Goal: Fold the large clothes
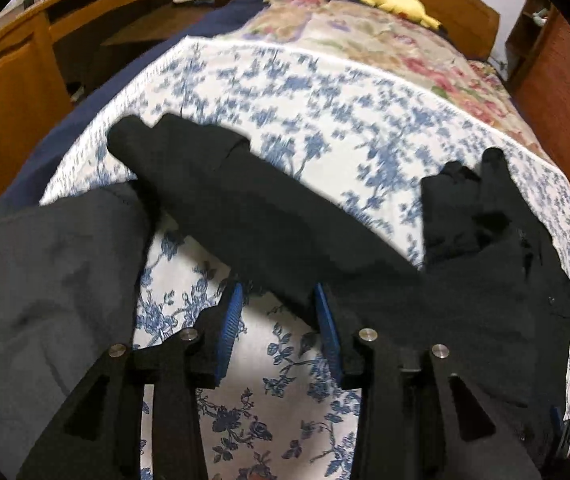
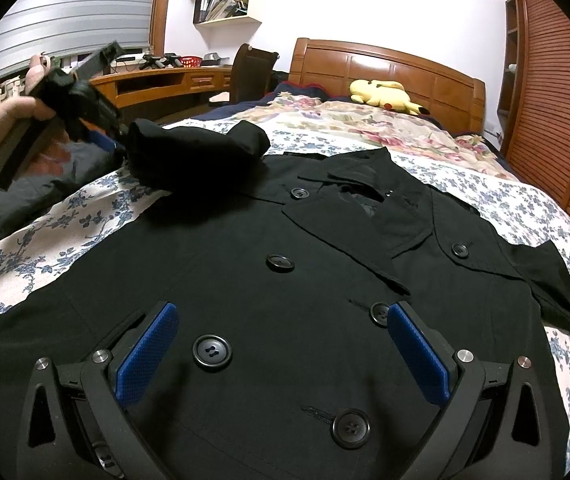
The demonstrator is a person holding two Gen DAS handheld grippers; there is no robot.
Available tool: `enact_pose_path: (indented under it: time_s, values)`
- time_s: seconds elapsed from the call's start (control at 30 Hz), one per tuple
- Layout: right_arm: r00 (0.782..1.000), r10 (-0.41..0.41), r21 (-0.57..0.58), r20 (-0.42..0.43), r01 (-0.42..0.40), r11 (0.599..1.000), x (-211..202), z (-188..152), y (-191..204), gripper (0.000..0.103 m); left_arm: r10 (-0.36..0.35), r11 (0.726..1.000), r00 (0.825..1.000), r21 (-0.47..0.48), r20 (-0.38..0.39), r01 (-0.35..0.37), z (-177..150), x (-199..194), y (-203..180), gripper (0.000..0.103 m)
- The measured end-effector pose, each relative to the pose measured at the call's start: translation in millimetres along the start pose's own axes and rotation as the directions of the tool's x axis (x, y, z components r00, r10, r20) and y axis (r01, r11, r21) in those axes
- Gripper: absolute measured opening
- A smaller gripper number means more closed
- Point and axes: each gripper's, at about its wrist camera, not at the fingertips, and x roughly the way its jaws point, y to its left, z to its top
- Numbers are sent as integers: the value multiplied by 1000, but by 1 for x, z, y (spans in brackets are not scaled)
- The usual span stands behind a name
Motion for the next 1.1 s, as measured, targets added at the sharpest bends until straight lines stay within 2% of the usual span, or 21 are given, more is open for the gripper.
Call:
enact_pose_path:
  time_s: [0.13, 0.33, 0.47, 0.5, 0.53, 0.6, 0.67, 0.87, 1.1]
  values:
    - [1000, 0, 0, 0, 0, 1000, 0, 0, 0, 103, -23, 1000, 999, -21, -34, 22, -1, 18, 2, 42]
    - [1000, 0, 0, 0, 0, 1000, 1, 0, 1, 103, -100, 995, 995, -24, -23, 99, 5, 24, -4, 42]
    - [1000, 0, 0, 1, 0, 1000, 1, 0, 0, 103, -138, 990, 988, 1, 70, 138, 8, 11, -11, 42]
    - [1000, 0, 0, 1, 0, 1000, 1, 0, 0, 103, -142, 990, 985, 11, 93, 142, 9, 8, -13, 40]
    - [1000, -1, 0, 1, 1, 1000, 1, 0, 1, 103, -148, 989, 983, 20, 106, 147, 10, 6, -15, 30]
    - [1000, -1, -2, 0, 1, 1000, 1, 0, 1, 103, -166, 986, 982, 27, 91, 164, 13, 7, -19, 19]
    - [1000, -2, -4, 1, 2, 1000, 1, 0, 1, 103, -157, 987, 985, 34, 74, 155, 16, 10, -22, 3]
    - [1000, -3, -5, 5, 3, 1000, 1, -1, 2, 103, -181, 980, 972, 105, 148, 167, 10, -9, -38, 0]
    - [1000, 9, 28, 12, -9, 1000, -1, -1, -4, 103, -247, 947, 953, 251, 177, 199, -6, -59, -88, 0]
